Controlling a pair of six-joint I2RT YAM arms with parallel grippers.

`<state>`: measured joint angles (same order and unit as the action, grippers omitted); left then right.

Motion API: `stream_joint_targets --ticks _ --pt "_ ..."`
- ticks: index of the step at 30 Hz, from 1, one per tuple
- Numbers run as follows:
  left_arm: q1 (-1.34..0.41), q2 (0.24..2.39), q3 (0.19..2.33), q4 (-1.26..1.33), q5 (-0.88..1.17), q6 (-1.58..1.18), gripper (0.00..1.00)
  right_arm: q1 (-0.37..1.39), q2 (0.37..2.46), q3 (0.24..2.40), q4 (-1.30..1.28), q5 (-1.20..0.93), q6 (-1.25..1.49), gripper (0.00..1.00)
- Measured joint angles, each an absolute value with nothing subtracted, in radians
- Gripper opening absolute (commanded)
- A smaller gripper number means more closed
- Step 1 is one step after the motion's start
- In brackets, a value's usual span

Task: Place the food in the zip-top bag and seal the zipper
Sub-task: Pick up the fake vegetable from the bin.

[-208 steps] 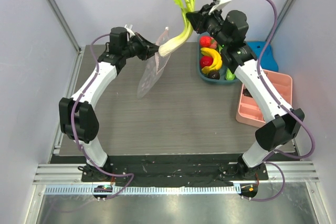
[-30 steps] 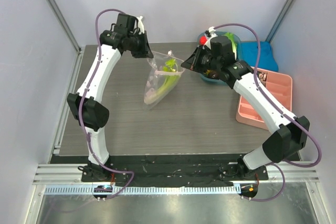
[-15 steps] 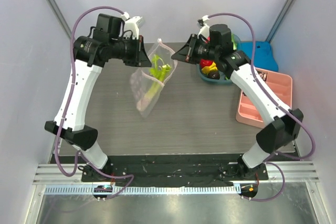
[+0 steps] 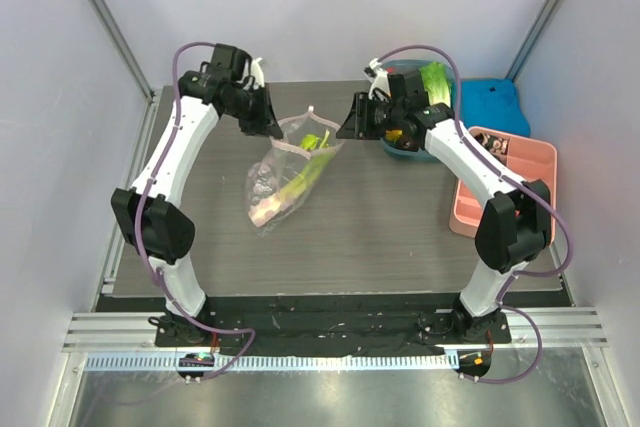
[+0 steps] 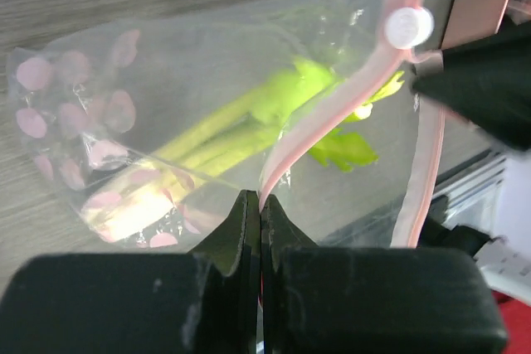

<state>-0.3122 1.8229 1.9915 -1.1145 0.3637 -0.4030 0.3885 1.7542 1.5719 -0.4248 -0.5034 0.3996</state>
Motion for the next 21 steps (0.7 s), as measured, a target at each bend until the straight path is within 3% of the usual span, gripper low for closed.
stream_joint_targets --ticks 1,2,11,21 --pt "-0.294 1.825 1.980 -1.102 0.377 -0.419 0.00 0.385 1.741 1.554 -0.427 -0.500 0.376 0.70" --pt "-0.279 1.826 1.972 -1.087 0.392 -0.439 0.00 0.379 1.725 1.538 -0.430 -0.499 0.356 0.74" --pt "-0.254 1.826 1.972 -0.937 0.496 -0.525 0.00 0.172 1.712 1.596 -0.428 -0.482 0.263 0.84" --pt "-0.255 1.852 1.980 -0.900 0.540 -0.543 0.00 0.006 2.040 2.032 -0.406 -0.184 0.021 0.88"
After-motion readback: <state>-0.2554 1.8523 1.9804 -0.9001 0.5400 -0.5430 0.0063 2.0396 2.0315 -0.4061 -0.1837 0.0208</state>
